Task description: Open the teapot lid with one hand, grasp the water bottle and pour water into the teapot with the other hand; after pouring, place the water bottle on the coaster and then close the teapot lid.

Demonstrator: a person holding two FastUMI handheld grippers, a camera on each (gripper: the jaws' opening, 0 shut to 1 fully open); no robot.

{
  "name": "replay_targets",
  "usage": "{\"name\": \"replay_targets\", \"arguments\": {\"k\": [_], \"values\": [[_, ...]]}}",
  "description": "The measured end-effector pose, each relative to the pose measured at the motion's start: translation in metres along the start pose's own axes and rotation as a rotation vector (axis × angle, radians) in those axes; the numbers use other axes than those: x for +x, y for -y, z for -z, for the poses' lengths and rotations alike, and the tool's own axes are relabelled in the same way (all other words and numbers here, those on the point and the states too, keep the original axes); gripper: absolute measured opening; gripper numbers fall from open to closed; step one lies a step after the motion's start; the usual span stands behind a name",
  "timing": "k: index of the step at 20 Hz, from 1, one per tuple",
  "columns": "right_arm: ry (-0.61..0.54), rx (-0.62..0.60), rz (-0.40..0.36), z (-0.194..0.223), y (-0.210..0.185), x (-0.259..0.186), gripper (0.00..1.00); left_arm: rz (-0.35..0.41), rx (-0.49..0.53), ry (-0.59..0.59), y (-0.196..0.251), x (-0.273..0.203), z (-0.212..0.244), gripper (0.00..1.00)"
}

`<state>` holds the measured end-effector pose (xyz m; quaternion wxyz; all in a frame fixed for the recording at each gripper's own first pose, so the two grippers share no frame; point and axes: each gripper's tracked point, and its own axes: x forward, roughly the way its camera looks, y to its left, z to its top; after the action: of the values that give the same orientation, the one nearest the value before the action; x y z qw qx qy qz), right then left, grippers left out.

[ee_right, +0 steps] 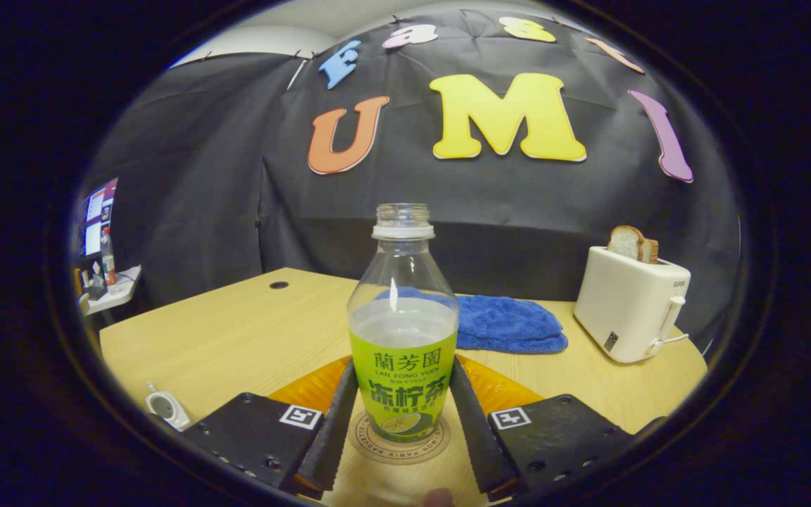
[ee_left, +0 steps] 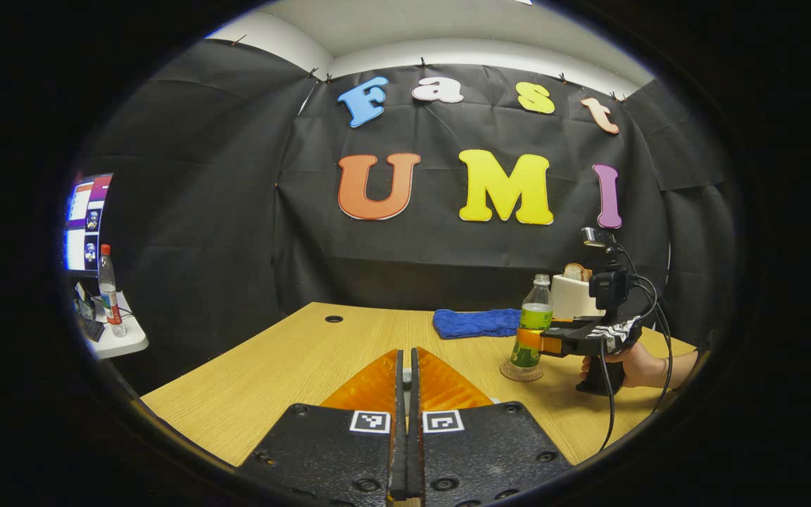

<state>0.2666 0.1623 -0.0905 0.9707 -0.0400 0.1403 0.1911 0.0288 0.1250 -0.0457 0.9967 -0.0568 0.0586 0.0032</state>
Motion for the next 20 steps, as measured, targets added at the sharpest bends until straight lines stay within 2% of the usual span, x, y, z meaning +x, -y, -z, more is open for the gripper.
{"name": "replay_targets", "arguments": {"k": [3, 5, 8, 11, 18, 20], "values": [[0.007, 0.008, 0.001, -0.002, -0.001, -0.001, 0.79, 0.000, 0.000, -0.002, 0.000, -0.001, 0.000, 0.03], [0.011, 0.008, 0.005, -0.005, -0.001, -0.005, 0.96, 0.002, 0.001, -0.001, 0.001, -0.001, 0.000, 0.03], [0.033, 0.018, -0.009, -0.012, -0.003, -0.027, 0.98, 0.005, 0.003, 0.004, 0.000, 0.000, 0.000, 0.03], [0.078, 0.014, 0.004, -0.019, 0.006, -0.067, 0.97, 0.015, 0.010, 0.005, 0.003, 0.000, 0.000, 0.03], [0.208, 0.009, 0.087, -0.030, 0.034, -0.174, 0.99, 0.056, 0.027, -0.001, 0.043, 0.010, 0.009, 0.03], [0.232, -0.012, 0.101, -0.029, 0.042, -0.197, 0.95, 0.067, 0.031, -0.013, 0.054, 0.015, 0.016, 0.03]]}}
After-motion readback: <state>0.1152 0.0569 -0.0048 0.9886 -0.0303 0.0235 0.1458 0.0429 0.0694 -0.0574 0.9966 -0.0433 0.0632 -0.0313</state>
